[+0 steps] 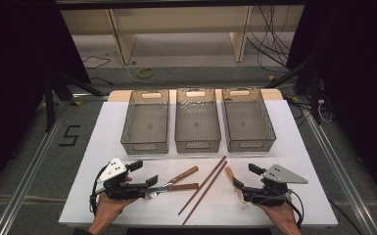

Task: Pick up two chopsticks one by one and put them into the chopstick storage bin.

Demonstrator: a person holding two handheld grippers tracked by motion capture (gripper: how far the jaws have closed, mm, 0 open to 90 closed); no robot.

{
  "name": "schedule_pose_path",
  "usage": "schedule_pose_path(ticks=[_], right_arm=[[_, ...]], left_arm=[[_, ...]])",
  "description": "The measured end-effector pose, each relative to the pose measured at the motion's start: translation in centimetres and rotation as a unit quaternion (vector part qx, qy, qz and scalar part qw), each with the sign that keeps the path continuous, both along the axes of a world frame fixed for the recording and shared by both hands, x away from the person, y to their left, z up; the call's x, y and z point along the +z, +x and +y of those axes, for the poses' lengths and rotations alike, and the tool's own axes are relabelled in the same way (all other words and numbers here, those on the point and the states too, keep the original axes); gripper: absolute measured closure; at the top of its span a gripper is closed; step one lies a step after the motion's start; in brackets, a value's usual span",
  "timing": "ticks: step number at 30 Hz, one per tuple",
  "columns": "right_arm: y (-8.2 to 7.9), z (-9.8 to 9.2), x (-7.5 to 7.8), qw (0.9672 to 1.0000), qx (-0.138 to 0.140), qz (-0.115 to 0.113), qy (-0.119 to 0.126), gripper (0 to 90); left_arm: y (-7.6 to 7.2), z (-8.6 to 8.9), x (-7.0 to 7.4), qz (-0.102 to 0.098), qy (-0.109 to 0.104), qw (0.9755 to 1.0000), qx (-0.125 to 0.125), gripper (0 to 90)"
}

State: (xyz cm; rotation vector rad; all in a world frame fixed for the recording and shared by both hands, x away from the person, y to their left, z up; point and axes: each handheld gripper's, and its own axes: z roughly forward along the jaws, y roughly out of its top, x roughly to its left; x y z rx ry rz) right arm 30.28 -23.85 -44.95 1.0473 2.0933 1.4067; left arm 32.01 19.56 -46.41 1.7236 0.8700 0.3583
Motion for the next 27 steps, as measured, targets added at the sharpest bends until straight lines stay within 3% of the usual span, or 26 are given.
schedule_pose_path(ticks=[9, 16, 19, 21, 24, 25, 26, 27], right_arm=[[0.0, 0.0, 0.0, 1.0, -0.003, 0.002, -0.004, 25.0], [0.1, 0.1, 0.0, 1.0, -0.004, 0.005, -0.007, 25.1], [0.2, 0.0, 0.1, 0.9999, -0.005, 0.006, -0.009, 25.1], [0.2, 0.0, 0.1, 0.9999, -0.005, 0.007, -0.006, 25.1], [0.2, 0.0, 0.1, 0.9999, -0.005, 0.008, -0.006, 25.0], [0.2, 0.0, 0.1, 0.9999, -0.005, 0.009, -0.006, 25.0], [0.2, 0.0, 0.1, 0.9999, -0.005, 0.009, -0.006, 25.0], [0.2, 0.0, 0.1, 0.9999, -0.005, 0.01, -0.006, 25.1]], left_arm=[[0.3, -0.4, 0.2, 0.019, 0.005, 0.9998, -0.002, 17.7], [0.5, -1.6, 1.2, 0.046, 0.03, 0.9984, -0.012, 18.8], [0.7, -2.6, 1.7, 0.064, 0.046, 0.9967, -0.022, 20.8], [0.8, -3.6, 2.0, 0.085, 0.066, 0.9938, -0.028, 20.6], [0.9, -5.1, 2.3, 0.091, 0.088, 0.9912, -0.04, 21.7], [1.0, -6.1, 2.4, 0.097, 0.1, 0.9892, -0.047, 21.8], [1.0, -6.1, 2.4, 0.097, 0.1, 0.9892, -0.047, 22.2], [1.1, -6.7, 2.5, 0.105, 0.105, 0.9874, -0.054, 22.5]])
